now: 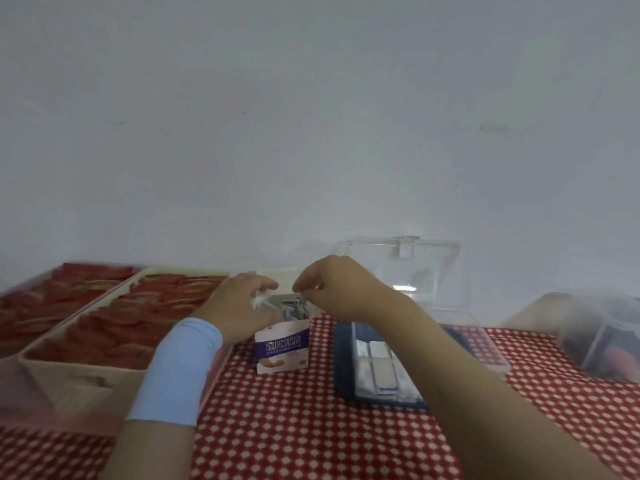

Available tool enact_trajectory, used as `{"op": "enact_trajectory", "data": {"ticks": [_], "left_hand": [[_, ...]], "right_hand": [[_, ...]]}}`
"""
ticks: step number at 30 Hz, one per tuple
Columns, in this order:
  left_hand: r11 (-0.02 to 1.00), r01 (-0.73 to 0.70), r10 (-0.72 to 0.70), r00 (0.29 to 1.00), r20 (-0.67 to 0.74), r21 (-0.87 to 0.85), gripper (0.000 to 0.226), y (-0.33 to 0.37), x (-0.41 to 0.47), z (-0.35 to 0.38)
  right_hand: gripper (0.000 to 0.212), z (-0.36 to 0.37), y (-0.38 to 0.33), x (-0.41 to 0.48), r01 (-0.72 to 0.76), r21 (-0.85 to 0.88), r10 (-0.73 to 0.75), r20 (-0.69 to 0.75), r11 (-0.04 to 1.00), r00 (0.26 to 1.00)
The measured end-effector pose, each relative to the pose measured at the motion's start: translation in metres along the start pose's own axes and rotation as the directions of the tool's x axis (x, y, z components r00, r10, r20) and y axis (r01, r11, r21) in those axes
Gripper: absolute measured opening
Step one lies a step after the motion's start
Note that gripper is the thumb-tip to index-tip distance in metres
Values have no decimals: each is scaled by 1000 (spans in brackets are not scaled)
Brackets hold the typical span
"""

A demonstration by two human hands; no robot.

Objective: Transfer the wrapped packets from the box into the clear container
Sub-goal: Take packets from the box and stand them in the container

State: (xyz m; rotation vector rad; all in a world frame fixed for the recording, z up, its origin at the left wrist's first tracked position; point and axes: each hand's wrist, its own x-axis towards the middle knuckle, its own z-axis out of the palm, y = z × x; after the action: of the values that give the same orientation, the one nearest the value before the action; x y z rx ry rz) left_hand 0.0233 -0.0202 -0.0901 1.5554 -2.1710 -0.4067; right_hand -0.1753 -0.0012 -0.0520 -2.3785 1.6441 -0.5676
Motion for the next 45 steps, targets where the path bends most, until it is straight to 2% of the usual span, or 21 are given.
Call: {"op": "enact_trajectory", "data": {"ticks": [3, 6, 9, 13, 16, 19, 22, 25, 27, 29, 32, 36, 39, 42, 45], "left_hand": [[996, -11, 17, 998, 67, -90, 71, -5, -2, -2], [997, -41, 47, 995, 85, -73, 81, -10, -2, -1], [995, -61, 65, 996, 54, -76, 79, -13, 2, 1], [993, -60, 64, 997, 34, -100, 80, -15, 8, 2], [995, -35, 36, 999, 16, -91, 65, -14, 10, 0], [983, -47, 34, 996, -77, -177, 33, -13, 14, 0], [991, -78, 65, 990, -125, -105, 23, -13, 16, 2], [992, -80, 67, 989, -129, -98, 11, -13, 16, 5], [990, -80, 57, 980, -191, -117, 18, -14, 17, 8], [985, -97, 63, 972, -227, -144, 15, -16, 19, 9], [972, -104, 57, 974, -221, -209, 14, -13, 19, 8], [853, -111, -13, 972, -233, -511, 10, -1, 14, 0], [787, -114, 13, 986, -169, -607, 18, 3, 9, -7], [765, -88, 22, 994, -111, -639, 21, 9, 6, -8], [764, -69, 1, 994, -107, -642, 19, 12, 5, -7]], "right_hand": [[23, 19, -8, 15, 13, -95, -8, 56, 995, 998], [18, 30, -12, 25, 8, -211, 7, 74, 977, 997], [18, 35, -15, 32, -37, -262, 52, 53, 964, 997], [14, 40, -17, 37, -67, -204, 78, 45, 977, 996], [12, 41, -16, 35, -99, -174, 106, 28, 980, 994], [11, 44, -11, 29, -123, -59, 120, -55, 991, 991], [11, 46, -6, 23, -110, 89, 125, -187, 990, 974], [9, 45, -3, 24, -62, 150, 99, -254, 987, 962], [7, 44, -2, 24, -19, 204, 76, -274, 979, 959], [9, 45, 0, 24, 0, 245, 65, -254, 969, 965], [6, 44, 3, 23, 8, 270, 64, -256, 963, 964], [15, 32, 3, 19, 43, 440, 127, -350, 897, 928], [16, 22, -1, 13, 106, 547, 131, -377, 831, 917], [18, 17, -7, 9, 157, 612, 103, -366, 775, 925], [9, 17, -8, 8, 161, 660, 73, -312, 734, 947]]}}
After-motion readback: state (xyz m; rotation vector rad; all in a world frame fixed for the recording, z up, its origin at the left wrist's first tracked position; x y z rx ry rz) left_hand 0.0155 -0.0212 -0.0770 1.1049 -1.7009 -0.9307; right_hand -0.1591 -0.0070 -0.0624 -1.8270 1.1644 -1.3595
